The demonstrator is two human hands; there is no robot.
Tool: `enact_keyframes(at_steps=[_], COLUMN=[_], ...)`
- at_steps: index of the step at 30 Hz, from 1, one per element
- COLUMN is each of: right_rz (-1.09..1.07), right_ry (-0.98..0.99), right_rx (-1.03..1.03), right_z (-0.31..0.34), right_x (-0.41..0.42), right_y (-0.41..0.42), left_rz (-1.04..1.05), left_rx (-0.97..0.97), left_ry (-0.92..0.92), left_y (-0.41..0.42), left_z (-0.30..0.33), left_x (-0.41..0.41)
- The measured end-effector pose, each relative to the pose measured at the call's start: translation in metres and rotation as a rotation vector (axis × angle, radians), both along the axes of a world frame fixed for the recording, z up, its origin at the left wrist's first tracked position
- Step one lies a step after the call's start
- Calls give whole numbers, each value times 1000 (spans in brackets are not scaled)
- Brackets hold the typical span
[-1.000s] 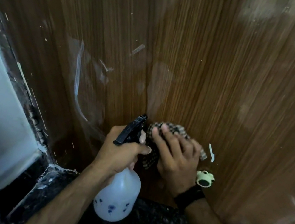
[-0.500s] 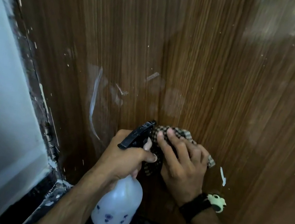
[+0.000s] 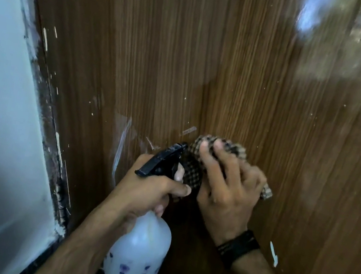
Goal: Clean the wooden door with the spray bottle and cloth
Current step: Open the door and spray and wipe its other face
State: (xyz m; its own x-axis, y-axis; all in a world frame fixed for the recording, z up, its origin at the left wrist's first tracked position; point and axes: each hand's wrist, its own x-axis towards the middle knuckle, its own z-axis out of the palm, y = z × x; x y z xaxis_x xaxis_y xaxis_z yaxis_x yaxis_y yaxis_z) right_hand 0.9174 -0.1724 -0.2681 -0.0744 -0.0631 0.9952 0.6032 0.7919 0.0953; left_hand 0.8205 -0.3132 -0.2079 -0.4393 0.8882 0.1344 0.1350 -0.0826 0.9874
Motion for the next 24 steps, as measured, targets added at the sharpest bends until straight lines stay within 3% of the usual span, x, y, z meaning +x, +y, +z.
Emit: enact_keyframes(at_steps=[6, 15, 20, 24], right_rz=[5, 51, 9, -15], right_ry=[-295, -103, -279, -197], right_rx=[44, 32, 84, -6], right_z=[-35, 64, 44, -9], right_x=[9, -32, 6, 55], right_y=[-3, -11, 0, 11], left_rz=[1, 37, 18, -86], left_rx=[-2, 97, 36, -65], left_ry=[29, -5, -18, 14], left_y=[-2, -11, -11, -9], left_z=[5, 20, 6, -20], left_x=[5, -3, 7, 22])
